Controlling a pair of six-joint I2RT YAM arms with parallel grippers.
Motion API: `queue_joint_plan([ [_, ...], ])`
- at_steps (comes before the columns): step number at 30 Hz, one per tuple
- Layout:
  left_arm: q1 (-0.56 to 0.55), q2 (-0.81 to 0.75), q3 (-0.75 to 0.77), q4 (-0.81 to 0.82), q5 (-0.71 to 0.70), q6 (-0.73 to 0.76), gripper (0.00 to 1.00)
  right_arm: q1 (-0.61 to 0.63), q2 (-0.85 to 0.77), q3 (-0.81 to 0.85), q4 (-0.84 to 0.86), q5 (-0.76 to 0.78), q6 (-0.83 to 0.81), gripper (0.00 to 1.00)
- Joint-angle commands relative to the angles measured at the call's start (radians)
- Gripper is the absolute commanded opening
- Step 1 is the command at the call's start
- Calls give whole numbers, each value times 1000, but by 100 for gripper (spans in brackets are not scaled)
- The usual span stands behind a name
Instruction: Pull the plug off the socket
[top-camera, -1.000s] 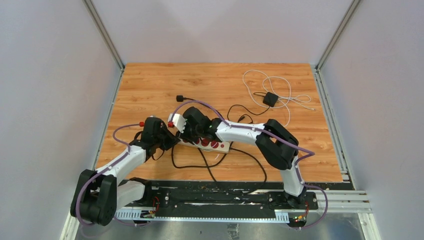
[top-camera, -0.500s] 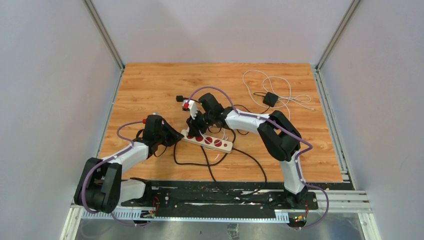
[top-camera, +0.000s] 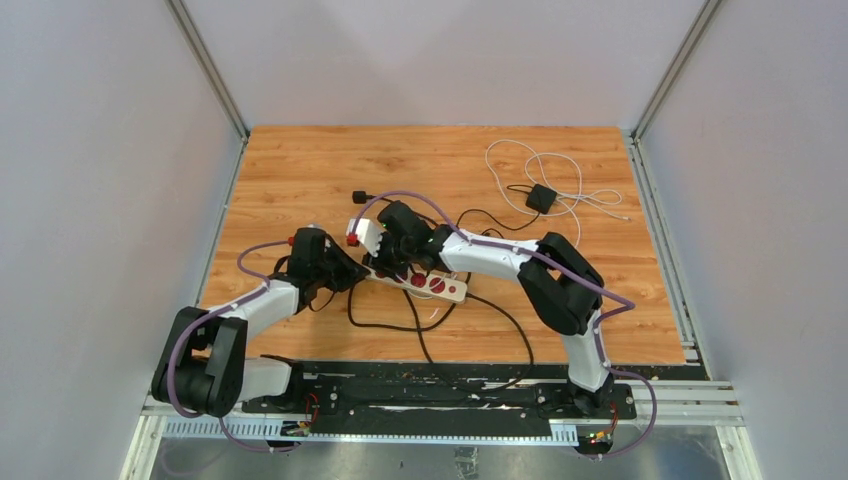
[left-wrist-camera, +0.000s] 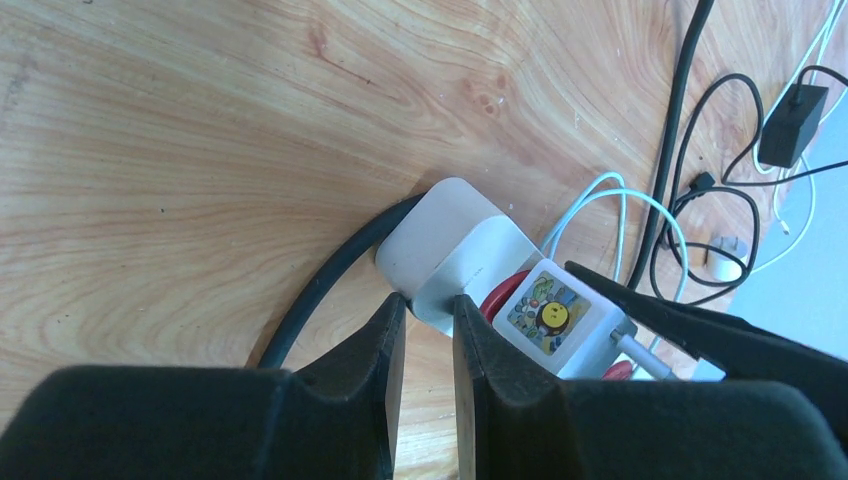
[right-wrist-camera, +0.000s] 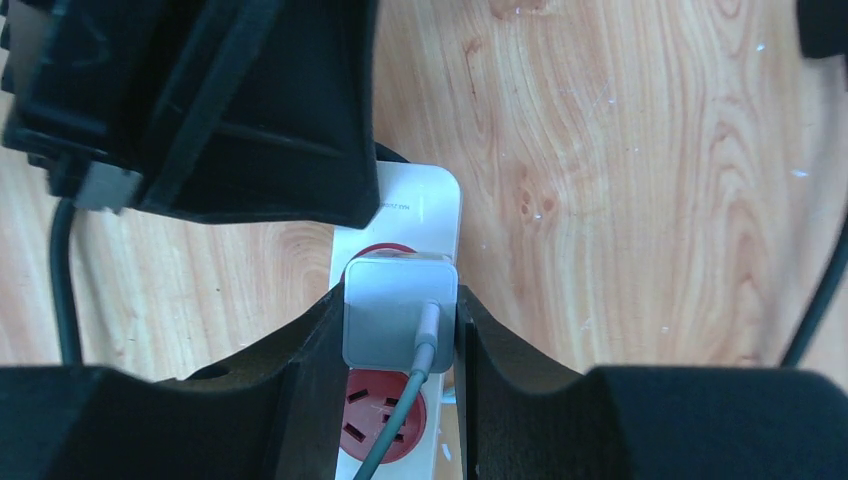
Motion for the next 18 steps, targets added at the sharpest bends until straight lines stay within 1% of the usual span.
queue_joint_plan([
  [1,-8,100,-46,-159,-74,59,16,105,11,18,-133,148,-208,0],
  [9,-8,102,-40,-138,-64,52,16,173,58,-21,-97,325,-343,0],
  [14,-8,100,-36,-118,-52,49,17,174,59,-32,-103,282,-344,0],
  [16,-8,104,-26,-115,-48,49,17,176,43,-56,-101,235,-382,0],
  [18,-8,106,-20,-109,-43,47,17,176,32,-93,-81,219,-432,0],
])
